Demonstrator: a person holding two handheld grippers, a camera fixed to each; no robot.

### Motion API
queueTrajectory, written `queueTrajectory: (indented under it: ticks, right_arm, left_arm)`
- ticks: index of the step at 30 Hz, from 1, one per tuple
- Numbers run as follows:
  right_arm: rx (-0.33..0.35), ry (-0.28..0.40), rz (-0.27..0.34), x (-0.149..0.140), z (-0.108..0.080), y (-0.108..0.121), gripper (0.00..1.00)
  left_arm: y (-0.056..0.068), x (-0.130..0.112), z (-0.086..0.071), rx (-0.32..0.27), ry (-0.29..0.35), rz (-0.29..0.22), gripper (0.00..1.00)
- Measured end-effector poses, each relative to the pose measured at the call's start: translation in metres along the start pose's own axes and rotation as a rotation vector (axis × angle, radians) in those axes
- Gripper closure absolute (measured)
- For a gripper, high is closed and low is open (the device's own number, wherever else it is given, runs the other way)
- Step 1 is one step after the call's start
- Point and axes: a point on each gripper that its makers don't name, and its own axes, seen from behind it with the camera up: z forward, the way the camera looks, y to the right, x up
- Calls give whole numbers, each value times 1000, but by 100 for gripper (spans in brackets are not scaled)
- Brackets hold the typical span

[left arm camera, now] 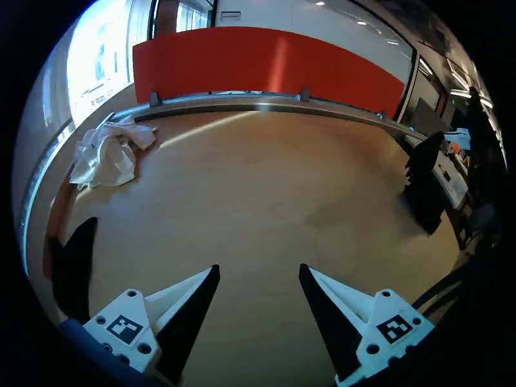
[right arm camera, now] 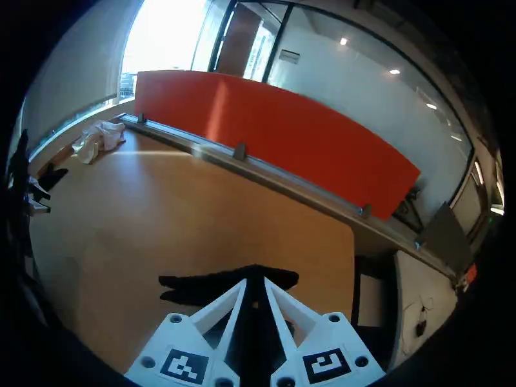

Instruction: Fold towel

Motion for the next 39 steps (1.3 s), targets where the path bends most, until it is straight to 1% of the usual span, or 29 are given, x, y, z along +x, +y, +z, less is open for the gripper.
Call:
queueTrajectory:
  ticks: [6,12,18,27,39]
  right_arm:
    - [-30,-35,29,-32,-17,9,96]
    - [-64,-89,61,-72,-33,19,96]
    - [-73,-136,98,-107,-42,19,96]
    - [-88,-185,129,-140,-46,10,96]
    - [-107,-268,213,-196,-41,14,96]
  left_arm:
    - [2,2,-1,-5,4,8,9]
    - [3,1,-3,-10,6,12,9]
    - [6,0,-4,-12,4,19,9]
    - [7,-1,-7,-11,6,23,9]
    - [2,-6,-12,1,6,18,9]
